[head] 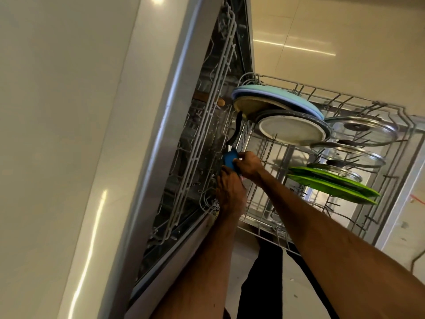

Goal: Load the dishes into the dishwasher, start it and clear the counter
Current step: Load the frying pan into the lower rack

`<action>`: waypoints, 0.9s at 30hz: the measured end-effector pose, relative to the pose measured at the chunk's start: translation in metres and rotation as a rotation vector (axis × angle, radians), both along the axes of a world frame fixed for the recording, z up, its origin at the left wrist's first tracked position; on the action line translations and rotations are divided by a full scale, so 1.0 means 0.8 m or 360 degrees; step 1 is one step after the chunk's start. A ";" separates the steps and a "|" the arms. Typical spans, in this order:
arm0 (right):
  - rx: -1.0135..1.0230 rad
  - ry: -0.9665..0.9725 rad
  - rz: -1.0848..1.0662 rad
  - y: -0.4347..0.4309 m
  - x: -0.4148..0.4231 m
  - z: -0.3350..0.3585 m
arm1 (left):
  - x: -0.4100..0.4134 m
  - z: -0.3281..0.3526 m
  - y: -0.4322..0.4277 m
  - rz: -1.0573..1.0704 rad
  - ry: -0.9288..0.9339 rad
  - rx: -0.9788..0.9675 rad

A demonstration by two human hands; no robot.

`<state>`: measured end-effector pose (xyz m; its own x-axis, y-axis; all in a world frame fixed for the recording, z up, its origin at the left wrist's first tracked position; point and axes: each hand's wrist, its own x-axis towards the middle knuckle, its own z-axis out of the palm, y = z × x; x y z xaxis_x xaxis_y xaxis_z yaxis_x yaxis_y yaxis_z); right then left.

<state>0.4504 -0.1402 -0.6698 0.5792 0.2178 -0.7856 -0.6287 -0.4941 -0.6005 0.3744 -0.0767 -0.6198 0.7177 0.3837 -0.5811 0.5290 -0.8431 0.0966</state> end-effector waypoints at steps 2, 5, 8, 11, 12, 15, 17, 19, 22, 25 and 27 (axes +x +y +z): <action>0.0039 0.0018 0.0031 -0.001 0.002 0.000 | 0.001 -0.001 0.001 0.0034 -0.0011 -0.0015; 0.0046 -0.0020 0.0095 -0.003 0.004 0.004 | 0.004 0.000 0.004 0.0053 -0.0048 0.0000; -0.0067 -0.0370 0.0120 -0.014 0.003 0.018 | 0.010 0.001 0.009 0.0059 -0.0035 0.0078; -0.0034 -0.0516 0.0118 -0.024 -0.002 0.026 | 0.011 0.007 0.012 0.0109 -0.0063 0.0050; 0.0017 -0.0438 0.0141 -0.023 -0.003 0.029 | 0.011 0.009 0.013 0.0140 -0.0090 0.0017; 0.0100 -0.0238 0.0250 -0.013 -0.010 0.033 | 0.009 0.013 0.013 0.0195 -0.0194 -0.0051; 0.0091 -0.0249 0.0261 -0.006 -0.013 0.037 | 0.008 0.014 0.013 0.0191 -0.0221 -0.0040; 0.0020 -0.0396 0.0120 -0.010 -0.016 0.045 | 0.009 0.014 0.012 0.0174 -0.0206 -0.0018; -0.0312 -0.0883 -0.0219 -0.036 -0.009 0.065 | 0.010 0.018 0.010 0.0123 -0.0139 0.0048; -0.0726 -0.1328 -0.0220 -0.084 0.016 0.083 | 0.009 0.019 0.009 0.0091 -0.0147 0.0082; -0.0968 -0.1538 -0.0122 -0.112 0.034 0.089 | 0.011 0.021 0.008 0.0109 -0.0137 0.0070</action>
